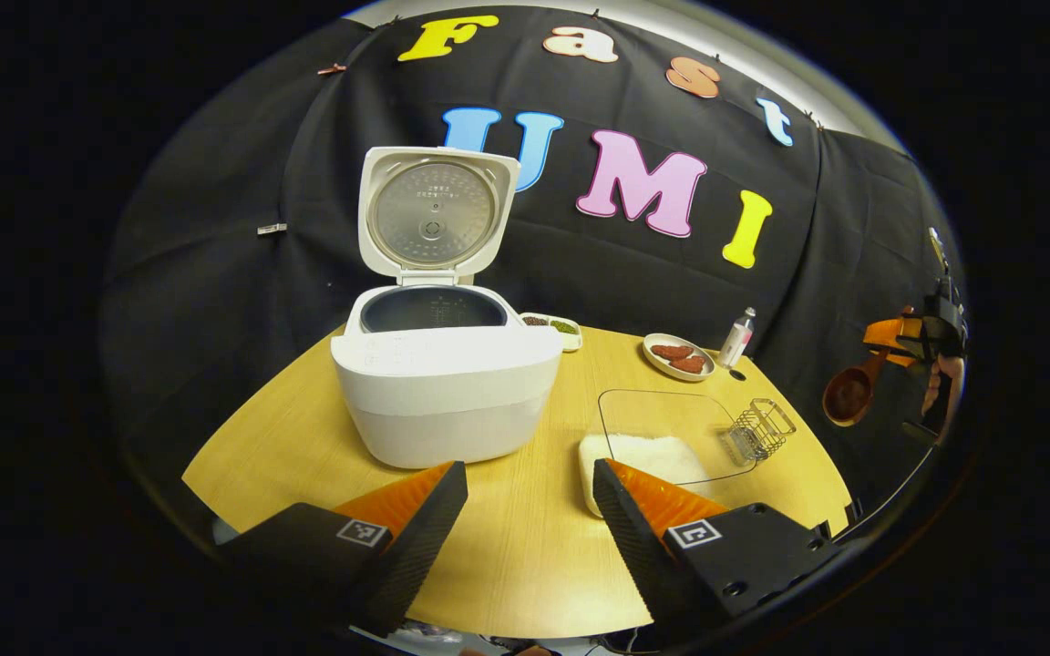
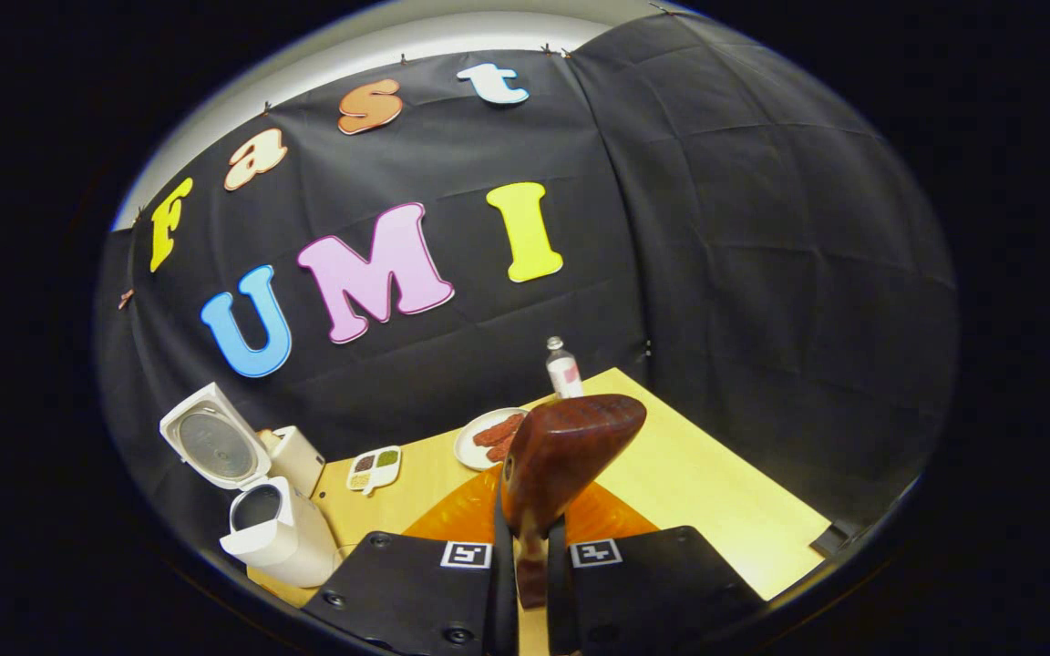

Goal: Close the left gripper, press the button to open the rice cooker; take a wooden spoon from the chopstick holder with the right hand, scoop a spoonful of rice and pour it into the rice cooker, then put the wooden spoon back into the chopstick holder.

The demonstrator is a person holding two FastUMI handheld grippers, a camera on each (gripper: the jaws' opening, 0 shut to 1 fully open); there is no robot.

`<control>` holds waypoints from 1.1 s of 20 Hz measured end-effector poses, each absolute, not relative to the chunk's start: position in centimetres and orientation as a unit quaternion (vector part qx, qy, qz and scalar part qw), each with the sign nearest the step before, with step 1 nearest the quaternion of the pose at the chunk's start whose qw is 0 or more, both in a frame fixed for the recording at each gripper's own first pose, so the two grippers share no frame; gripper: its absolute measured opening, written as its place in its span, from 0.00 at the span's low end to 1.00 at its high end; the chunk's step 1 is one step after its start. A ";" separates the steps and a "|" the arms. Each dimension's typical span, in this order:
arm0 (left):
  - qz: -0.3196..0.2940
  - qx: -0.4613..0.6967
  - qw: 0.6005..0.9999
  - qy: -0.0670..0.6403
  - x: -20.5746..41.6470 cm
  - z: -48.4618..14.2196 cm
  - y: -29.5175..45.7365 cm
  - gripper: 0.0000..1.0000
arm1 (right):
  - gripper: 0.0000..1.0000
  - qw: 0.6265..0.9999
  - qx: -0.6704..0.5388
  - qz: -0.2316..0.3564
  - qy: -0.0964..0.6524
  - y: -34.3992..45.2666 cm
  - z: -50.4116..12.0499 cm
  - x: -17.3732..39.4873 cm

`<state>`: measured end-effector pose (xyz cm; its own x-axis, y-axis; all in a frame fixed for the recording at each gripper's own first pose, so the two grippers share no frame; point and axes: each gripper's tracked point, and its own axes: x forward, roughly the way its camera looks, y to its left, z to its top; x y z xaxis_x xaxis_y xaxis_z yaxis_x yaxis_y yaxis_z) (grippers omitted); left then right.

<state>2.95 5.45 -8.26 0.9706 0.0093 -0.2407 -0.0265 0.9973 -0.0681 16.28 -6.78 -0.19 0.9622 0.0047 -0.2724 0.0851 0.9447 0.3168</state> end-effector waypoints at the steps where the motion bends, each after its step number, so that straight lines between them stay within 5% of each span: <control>1: 0.010 -0.037 0.992 0.121 2.9 -8.2 5.9 0.96 | 0.17 0.976 0.169 -0.010 0.139 -5.0 -0.2 16.4; 11: 0.048 -0.063 0.988 0.131 1.9 -9.7 11.0 0.96 | 0.17 0.970 0.131 0.096 0.182 9.2 -4.3 18.9; 22: 0.038 -0.014 0.991 0.126 2.9 -9.6 14.2 0.96 | 0.17 0.968 0.010 0.111 0.224 11.9 -14.0 19.3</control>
<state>2.93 14.24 -9.61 0.9653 0.0720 -0.2509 -0.0790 0.9967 -0.0182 19.30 11.88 -13.99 0.8749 0.2197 -0.4316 -0.2108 0.9751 0.0691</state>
